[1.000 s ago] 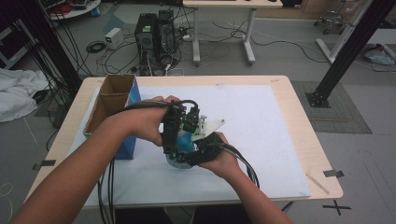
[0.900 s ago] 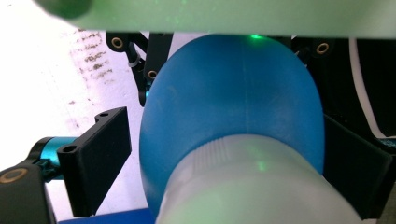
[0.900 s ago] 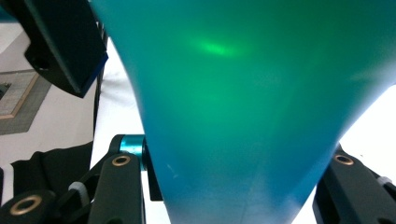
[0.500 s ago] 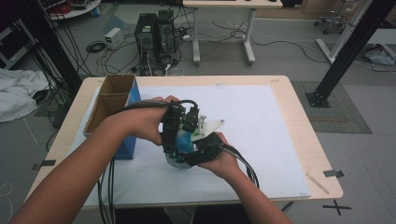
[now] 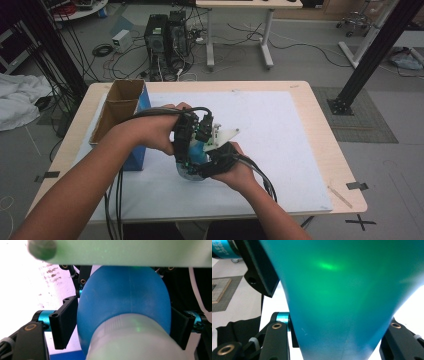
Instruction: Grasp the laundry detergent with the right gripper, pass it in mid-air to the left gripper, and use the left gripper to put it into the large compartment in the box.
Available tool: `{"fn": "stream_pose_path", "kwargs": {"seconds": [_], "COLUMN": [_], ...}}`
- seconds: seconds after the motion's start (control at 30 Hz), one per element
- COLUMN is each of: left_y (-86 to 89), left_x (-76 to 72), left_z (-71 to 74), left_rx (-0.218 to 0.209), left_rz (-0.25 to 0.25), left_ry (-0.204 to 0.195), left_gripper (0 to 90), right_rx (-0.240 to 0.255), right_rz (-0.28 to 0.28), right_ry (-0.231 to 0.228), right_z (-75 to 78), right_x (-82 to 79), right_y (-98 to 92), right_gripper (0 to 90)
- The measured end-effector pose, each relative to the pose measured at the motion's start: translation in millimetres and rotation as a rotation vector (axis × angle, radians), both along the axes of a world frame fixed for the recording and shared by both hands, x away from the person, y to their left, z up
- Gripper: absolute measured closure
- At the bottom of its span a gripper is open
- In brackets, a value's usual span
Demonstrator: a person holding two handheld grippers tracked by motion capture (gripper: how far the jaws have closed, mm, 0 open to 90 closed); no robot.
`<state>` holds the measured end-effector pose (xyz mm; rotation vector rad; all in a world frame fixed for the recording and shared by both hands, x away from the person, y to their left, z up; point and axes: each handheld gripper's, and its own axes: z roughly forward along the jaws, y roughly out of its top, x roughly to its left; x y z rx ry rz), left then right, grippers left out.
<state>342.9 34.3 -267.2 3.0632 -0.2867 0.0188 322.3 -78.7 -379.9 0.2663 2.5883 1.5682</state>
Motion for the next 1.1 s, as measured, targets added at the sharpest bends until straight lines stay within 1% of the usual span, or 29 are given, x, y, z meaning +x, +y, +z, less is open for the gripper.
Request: {"fn": "stream_pose_path", "kwargs": {"seconds": [0.03, 0.23, 0.3, 0.33, 0.43, 0.5, 0.53, 0.57, 0.63, 0.7, 0.73, 0.8, 0.83, 0.87, 0.9, 0.93, 0.97, 1.07, 1.1], "left_y": [0.2, 0.5, 0.1, 0.2, 0.0, 0.2, 0.6, 0.7, 0.8, 0.5, 0.1, -0.4, -0.6, -0.9, -1.0, -1.0, -1.0, -1.7, -3.2], "left_x": [-0.1, -0.9, -1.1, -1.3, -1.5, -1.3, -1.0, -0.7, -0.3, -1.1, -1.6, -2.7, -3.2, -3.6, -3.7, -3.7, -3.3, -3.9, -5.6], "left_z": [0.0, -0.8, -0.6, -0.7, -0.7, -0.2, 0.0, 0.2, 0.3, -0.4, -0.5, -0.9, -1.1, -0.9, -0.6, -0.6, 0.4, 0.8, 1.6], "left_rx": [0.000, 0.010, 0.013, 0.009, 0.014, 0.019, 0.017, 0.020, 0.019, 0.020, 0.024, 0.028, 0.031, 0.034, 0.032, 0.032, 0.031, 0.038, 0.048], "left_rz": [0.000, -0.002, -0.003, -0.002, -0.003, 0.001, 0.002, 0.001, 0.003, 0.003, -0.003, -0.001, -0.002, 0.000, 0.003, 0.003, 0.010, 0.016, 0.015], "left_ry": [0.001, -0.001, -0.001, 0.003, -0.002, 0.007, 0.013, 0.016, 0.023, 0.018, 0.010, 0.002, 0.001, -0.001, 0.000, 0.000, 0.014, 0.018, 0.010], "left_gripper": [26.4, 26.7, 28.5, 29.7, 30.6, 31.4, 36.8, 37.7, 38.0, 38.3, 38.5, 38.8, 39.0, 39.0, 39.1, 39.2, 39.3, 39.4, 39.4], "right_rx": [-0.002, 0.000, 0.001, 0.008, 0.005, 0.005, 0.005, -0.005, -0.002, -0.003, -0.005, 0.000, -0.006, -0.009, 0.000, 0.000, -0.003, 0.001, 0.004], "right_rz": [0.003, 0.000, 0.000, 0.002, 0.004, 0.004, 0.004, 0.005, 0.006, 0.007, 0.006, 0.006, 0.004, 0.006, 0.009, 0.009, 0.016, 0.027, 0.029], "right_ry": [-0.007, -0.007, -0.007, -0.031, -0.031, -0.029, -0.030, -0.014, -0.011, -0.012, -0.012, -0.038, -0.016, -0.016, -0.038, -0.038, -0.013, -0.007, -0.004], "right_z": [0.1, 0.5, 1.0, 1.1, 1.2, 1.2, 1.2, 1.4, 1.5, 1.5, 1.3, 1.1, 1.2, 1.3, 1.1, 1.1, 1.6, 1.7, 1.7], "right_x": [0.2, -0.2, -0.4, 1.0, 0.9, 0.8, 0.7, -1.1, -1.5, -1.7, -1.6, -0.2, -1.9, -2.1, -0.7, -0.7, -2.2, -2.1, -2.5], "right_y": [-0.1, -0.1, -0.3, -0.1, -0.2, -0.2, -0.2, -0.2, 0.4, 0.4, 0.5, 0.5, 0.4, 0.3, 0.6, 0.6, -0.4, -0.7, -0.6], "right_gripper": [47.5, 47.5, 47.5, 47.6, 47.6, 47.6, 47.6, 47.6, 47.6, 47.6, 47.6, 47.6, 47.5, 47.5, 47.5, 47.5, 47.3, 47.1, 47.0]}}
